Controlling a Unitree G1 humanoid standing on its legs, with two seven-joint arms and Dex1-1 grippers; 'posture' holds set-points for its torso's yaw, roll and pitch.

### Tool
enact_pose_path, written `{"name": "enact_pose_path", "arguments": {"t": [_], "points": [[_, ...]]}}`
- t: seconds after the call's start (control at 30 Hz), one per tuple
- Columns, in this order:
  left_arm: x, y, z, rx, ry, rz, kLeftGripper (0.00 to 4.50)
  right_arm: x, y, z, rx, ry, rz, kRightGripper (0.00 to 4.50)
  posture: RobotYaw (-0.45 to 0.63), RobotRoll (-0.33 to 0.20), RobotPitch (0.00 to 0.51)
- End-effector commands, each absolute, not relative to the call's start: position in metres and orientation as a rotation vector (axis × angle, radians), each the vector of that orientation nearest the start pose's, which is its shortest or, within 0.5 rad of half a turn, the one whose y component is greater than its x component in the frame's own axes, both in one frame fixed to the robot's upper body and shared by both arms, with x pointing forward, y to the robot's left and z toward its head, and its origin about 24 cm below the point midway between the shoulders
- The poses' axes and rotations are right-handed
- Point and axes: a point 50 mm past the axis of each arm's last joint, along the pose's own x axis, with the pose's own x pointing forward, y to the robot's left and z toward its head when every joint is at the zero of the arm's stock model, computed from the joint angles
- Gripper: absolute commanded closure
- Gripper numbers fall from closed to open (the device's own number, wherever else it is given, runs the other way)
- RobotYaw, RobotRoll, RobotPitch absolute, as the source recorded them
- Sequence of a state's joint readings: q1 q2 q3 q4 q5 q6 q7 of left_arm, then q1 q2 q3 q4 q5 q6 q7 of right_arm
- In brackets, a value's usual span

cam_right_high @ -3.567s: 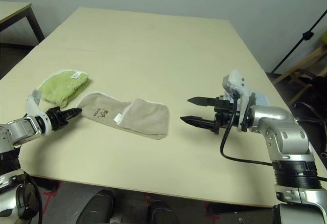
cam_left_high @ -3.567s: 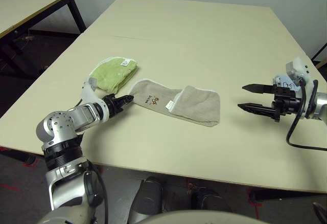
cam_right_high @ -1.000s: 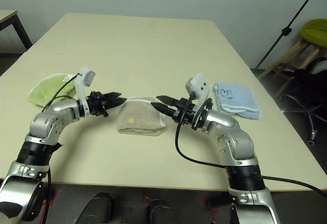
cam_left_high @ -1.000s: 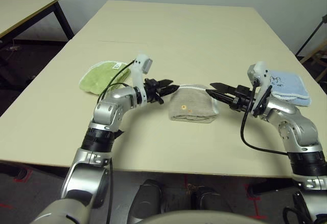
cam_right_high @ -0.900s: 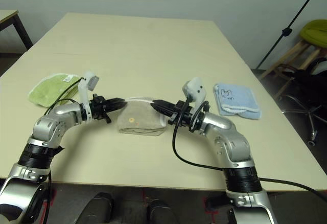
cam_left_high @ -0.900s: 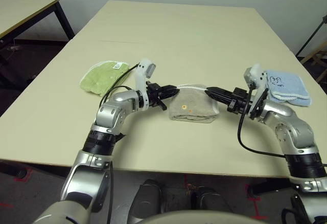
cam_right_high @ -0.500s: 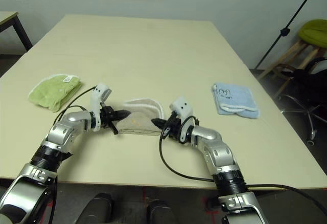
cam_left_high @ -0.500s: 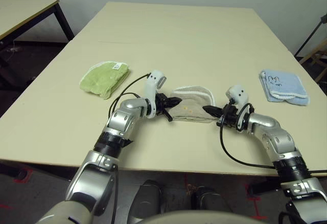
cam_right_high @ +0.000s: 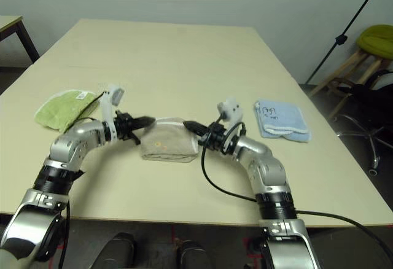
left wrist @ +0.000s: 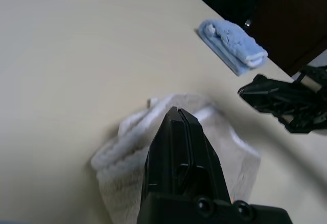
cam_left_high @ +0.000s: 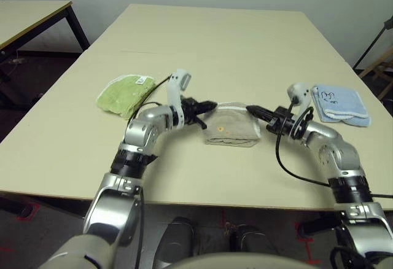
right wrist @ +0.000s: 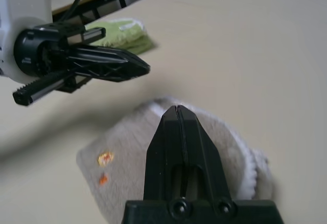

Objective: Fold the towel and set it aside.

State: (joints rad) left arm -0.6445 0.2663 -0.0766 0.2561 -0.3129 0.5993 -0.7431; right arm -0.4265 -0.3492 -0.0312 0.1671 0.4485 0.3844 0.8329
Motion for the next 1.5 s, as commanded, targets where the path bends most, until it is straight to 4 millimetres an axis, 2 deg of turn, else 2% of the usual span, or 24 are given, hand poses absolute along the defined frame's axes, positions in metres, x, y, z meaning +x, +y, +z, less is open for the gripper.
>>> {"name": "enact_pose_path", "arguments": {"t": [0.03,0.17,0.33,0.5,0.63,0.67,0.77,0.8,0.9,0.97,1.0,1.1,1.13,1.17,1.33,1.43,1.5], "points": [[0.342,0.113,0.101,-0.016,0.317,-0.875,4.46,0.319,-0.156,0.102,0.127,0.084,0.853,4.50,0.10,0.000,0.060],[0.346,0.119,0.082,0.019,0.348,-0.805,4.46,0.323,-0.155,0.088,0.110,0.112,0.813,4.50,0.09,0.000,0.057],[0.347,0.125,0.065,0.017,0.384,-0.744,4.46,0.325,-0.163,0.061,0.064,0.199,0.729,4.50,0.09,0.000,0.051],[0.348,0.129,0.065,-0.015,0.386,-0.747,4.46,0.327,-0.155,0.045,0.053,0.260,0.734,4.50,0.09,0.000,0.047],[0.348,0.135,0.071,-0.037,0.367,-0.746,4.46,0.329,-0.145,0.048,0.068,0.230,0.760,4.50,0.08,0.000,0.046],[0.349,0.138,0.074,-0.052,0.355,-0.738,4.49,0.330,-0.144,0.052,0.082,0.197,0.764,4.33,0.08,0.000,0.047],[0.350,0.151,0.084,-0.066,0.319,-0.702,3.89,0.333,-0.141,0.067,0.120,0.112,0.769,3.61,0.08,0.000,0.051],[0.351,0.155,0.086,-0.067,0.311,-0.692,3.53,0.333,-0.142,0.071,0.126,0.093,0.772,3.21,0.08,0.000,0.051],[0.353,0.182,0.100,-0.048,0.232,-0.599,2.62,0.336,-0.149,0.089,0.130,-0.007,0.761,2.24,0.08,0.000,0.067],[0.353,0.196,0.105,-0.044,0.196,-0.553,1.86,0.338,-0.150,0.095,0.131,-0.037,0.753,1.44,0.07,0.000,0.070],[0.353,0.205,0.108,-0.042,0.173,-0.512,1.62,0.338,-0.151,0.099,0.129,-0.059,0.743,1.21,0.06,0.000,0.071],[0.346,0.238,0.116,-0.104,0.150,-0.383,0.46,0.333,-0.159,0.112,0.135,-0.113,0.740,0.01,0.04,0.000,0.072],[0.344,0.244,0.117,-0.140,0.160,-0.383,0.10,0.331,-0.159,0.115,0.139,-0.122,0.749,0.00,0.03,0.000,0.068],[0.341,0.248,0.118,-0.163,0.170,-0.400,0.04,0.329,-0.160,0.119,0.134,-0.134,0.752,0.00,0.03,0.000,0.066],[0.338,0.260,0.129,-0.233,0.239,-0.473,0.04,0.323,-0.167,0.136,0.088,-0.166,0.781,0.00,0.00,0.000,0.044],[0.338,0.258,0.132,-0.267,0.291,-0.530,0.04,0.320,-0.173,0.141,0.049,-0.161,0.798,0.00,0.01,0.000,0.031],[0.337,0.253,0.129,-0.301,0.401,-0.608,0.04,0.315,-0.182,0.145,0.011,-0.135,0.831,0.00,0.01,0.000,0.029]]}}
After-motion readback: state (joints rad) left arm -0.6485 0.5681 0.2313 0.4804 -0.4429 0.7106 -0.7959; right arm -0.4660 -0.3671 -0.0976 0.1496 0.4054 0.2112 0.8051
